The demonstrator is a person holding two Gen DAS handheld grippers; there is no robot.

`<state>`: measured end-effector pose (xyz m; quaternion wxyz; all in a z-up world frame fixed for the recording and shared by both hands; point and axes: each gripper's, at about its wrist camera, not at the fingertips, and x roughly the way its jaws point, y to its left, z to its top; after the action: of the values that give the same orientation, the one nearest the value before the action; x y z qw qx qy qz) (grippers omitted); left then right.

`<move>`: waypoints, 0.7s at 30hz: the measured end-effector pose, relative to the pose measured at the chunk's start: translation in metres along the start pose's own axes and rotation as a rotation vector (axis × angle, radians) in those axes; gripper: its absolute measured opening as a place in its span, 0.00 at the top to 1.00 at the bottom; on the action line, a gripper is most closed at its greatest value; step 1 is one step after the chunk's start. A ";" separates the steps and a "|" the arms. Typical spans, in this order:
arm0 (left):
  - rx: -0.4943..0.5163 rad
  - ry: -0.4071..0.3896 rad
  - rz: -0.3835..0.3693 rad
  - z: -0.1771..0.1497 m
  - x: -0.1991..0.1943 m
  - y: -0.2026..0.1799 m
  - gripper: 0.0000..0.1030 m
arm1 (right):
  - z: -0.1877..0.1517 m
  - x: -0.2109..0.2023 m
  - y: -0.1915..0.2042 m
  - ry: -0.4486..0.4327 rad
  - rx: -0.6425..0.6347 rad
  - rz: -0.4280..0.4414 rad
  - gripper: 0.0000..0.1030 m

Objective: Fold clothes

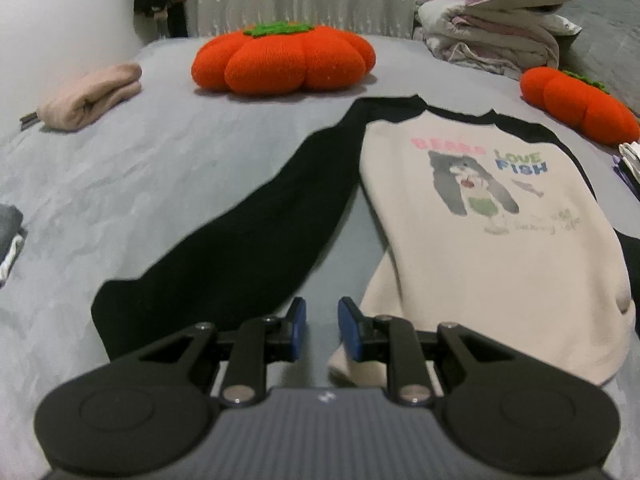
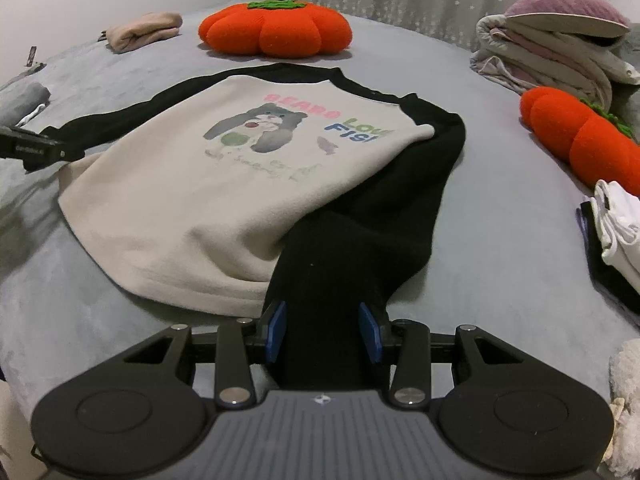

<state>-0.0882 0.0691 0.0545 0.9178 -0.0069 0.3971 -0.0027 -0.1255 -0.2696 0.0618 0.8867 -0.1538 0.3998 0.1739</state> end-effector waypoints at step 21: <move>-0.016 0.040 -0.031 -0.004 0.004 0.002 0.80 | 0.002 -0.039 -0.060 -0.156 0.121 -0.297 0.97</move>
<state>-0.0885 0.0714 0.0489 0.9094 -0.0202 0.4153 -0.0137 -0.1229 -0.3292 0.1011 0.9387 -0.1433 0.3122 0.0280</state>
